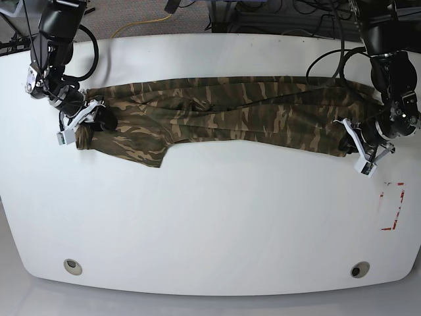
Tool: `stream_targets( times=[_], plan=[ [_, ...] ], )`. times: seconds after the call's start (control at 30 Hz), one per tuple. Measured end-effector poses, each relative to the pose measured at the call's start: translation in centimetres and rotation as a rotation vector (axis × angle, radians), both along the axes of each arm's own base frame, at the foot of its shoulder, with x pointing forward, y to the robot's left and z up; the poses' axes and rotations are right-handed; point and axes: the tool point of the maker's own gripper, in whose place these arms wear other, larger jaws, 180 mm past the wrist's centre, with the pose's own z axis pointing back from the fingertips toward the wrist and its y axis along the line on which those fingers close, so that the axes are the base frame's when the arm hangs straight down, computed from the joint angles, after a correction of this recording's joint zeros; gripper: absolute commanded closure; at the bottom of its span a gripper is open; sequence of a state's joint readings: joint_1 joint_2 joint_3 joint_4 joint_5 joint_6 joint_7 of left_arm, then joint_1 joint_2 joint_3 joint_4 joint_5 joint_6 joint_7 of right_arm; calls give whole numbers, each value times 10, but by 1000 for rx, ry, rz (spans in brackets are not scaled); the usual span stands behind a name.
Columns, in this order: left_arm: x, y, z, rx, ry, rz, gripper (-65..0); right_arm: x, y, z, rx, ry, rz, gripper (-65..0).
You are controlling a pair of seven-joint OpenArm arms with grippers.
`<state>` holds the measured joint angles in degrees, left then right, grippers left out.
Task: Fold the T-shirt properly
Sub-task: 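Pull the shirt end with the left gripper to straighten the folded strip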
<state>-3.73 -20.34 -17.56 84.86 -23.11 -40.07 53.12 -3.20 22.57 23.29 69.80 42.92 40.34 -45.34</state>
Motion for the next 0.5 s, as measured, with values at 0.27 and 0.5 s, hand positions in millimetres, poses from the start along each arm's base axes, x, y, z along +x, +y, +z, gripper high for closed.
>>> stream_targets(
  times=[0.27, 0.5],
  plan=[
    [29, 1, 32, 4, -90, -3, -3, 0, 0, 0, 1, -3, -1, -263],
    [60, 0, 69, 6, -189, -3, -3, 0, 1, 0, 2, -3, 1, -263]
  ],
)
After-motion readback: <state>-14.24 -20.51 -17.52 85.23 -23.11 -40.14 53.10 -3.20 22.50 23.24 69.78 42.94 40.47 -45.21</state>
